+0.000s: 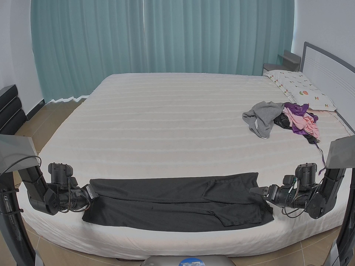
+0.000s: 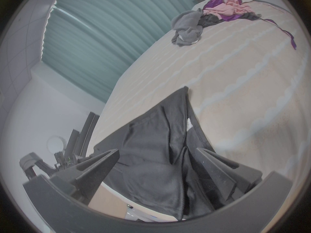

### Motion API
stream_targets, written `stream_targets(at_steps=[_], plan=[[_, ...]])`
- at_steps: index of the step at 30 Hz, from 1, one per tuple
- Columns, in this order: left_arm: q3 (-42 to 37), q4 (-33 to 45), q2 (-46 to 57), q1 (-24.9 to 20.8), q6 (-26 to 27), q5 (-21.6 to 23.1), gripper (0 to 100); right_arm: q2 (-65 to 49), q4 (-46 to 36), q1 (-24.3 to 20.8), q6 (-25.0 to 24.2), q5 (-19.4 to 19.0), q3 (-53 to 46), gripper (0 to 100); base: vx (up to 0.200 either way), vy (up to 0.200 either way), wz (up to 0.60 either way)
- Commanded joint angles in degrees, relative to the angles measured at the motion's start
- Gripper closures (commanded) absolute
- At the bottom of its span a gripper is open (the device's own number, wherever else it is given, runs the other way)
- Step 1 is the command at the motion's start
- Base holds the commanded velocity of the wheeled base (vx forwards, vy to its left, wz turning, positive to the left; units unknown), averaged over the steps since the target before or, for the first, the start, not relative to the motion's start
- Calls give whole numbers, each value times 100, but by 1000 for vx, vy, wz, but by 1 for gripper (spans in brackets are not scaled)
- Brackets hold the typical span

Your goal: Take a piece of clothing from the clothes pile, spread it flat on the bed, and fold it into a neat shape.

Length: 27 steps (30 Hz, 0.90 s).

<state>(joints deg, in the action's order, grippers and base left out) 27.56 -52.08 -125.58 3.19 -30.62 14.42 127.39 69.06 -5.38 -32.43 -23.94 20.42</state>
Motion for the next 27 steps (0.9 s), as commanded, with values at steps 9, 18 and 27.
stream_targets(at_steps=[9,18,27], plan=[[30,22,-108,15,-14,-1,100,576,20,19,588,-137,6,0,0,0,0],[47,22,-151,15,-14,-1,100,647,20,81,922,-146,-64,100,0,0,0],[100,-22,-318,-3,-5,-291,100,585,73,256,852,-119,111,100,0,0,0]])
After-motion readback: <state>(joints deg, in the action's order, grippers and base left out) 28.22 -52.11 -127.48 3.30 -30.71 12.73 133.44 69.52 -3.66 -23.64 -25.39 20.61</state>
